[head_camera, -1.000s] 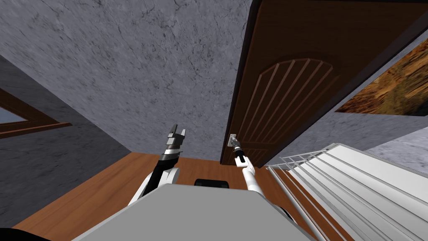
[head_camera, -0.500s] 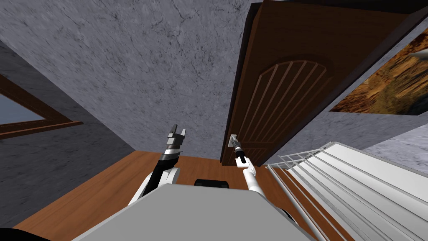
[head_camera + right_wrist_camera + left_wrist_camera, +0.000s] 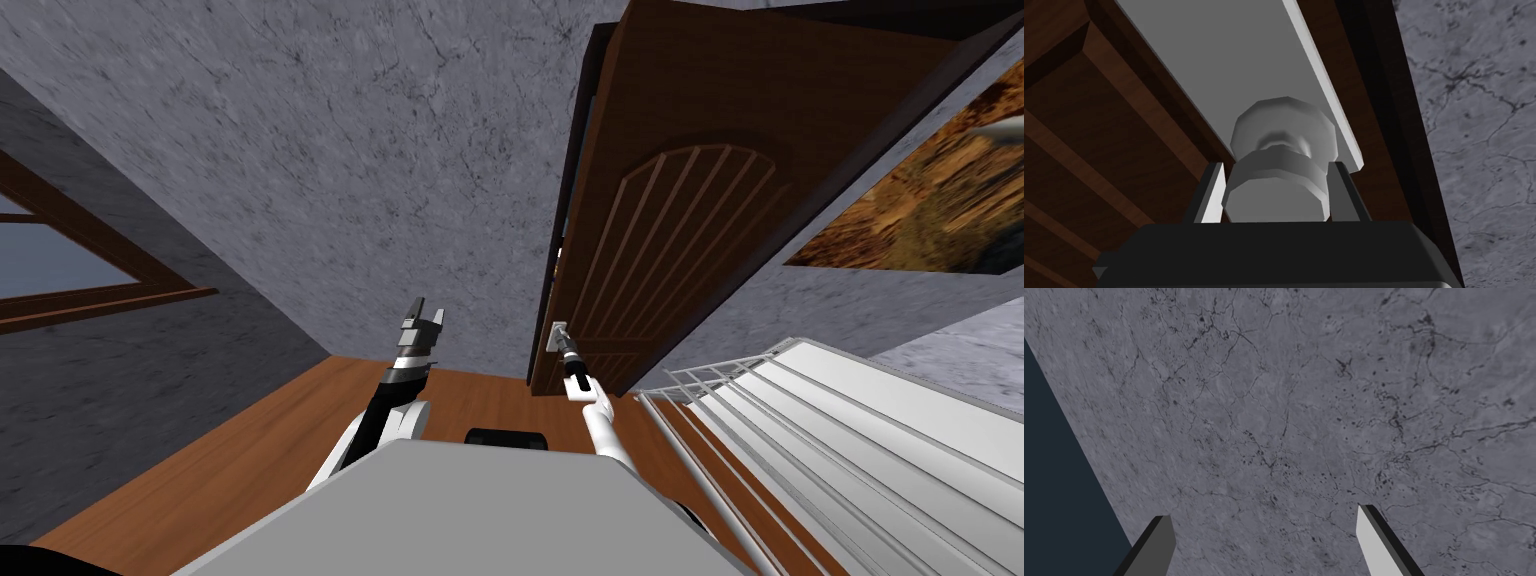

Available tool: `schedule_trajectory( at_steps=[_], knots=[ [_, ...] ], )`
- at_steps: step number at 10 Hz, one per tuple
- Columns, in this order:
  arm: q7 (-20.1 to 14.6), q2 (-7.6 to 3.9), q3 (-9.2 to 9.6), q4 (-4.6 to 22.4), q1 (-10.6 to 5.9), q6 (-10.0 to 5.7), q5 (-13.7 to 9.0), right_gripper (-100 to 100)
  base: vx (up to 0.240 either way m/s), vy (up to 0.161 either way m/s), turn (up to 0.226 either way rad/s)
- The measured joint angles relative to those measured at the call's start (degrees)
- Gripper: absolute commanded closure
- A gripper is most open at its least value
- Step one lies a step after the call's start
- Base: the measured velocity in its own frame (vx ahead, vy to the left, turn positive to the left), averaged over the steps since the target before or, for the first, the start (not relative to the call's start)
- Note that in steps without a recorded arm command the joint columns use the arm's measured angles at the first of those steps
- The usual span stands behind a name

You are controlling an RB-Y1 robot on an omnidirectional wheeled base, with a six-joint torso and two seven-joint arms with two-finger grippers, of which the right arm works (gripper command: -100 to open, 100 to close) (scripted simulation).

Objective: Pull the door open

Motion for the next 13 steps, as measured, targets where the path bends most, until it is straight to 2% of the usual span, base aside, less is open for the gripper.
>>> schedule_trajectory(
  at_steps=[13],
  knots=[
    [-16.39, -0.67, 3.51, -2.44, 2.22, -0.01, -11.96, 100, -0.046, -0.024, 0.039]
  ],
)
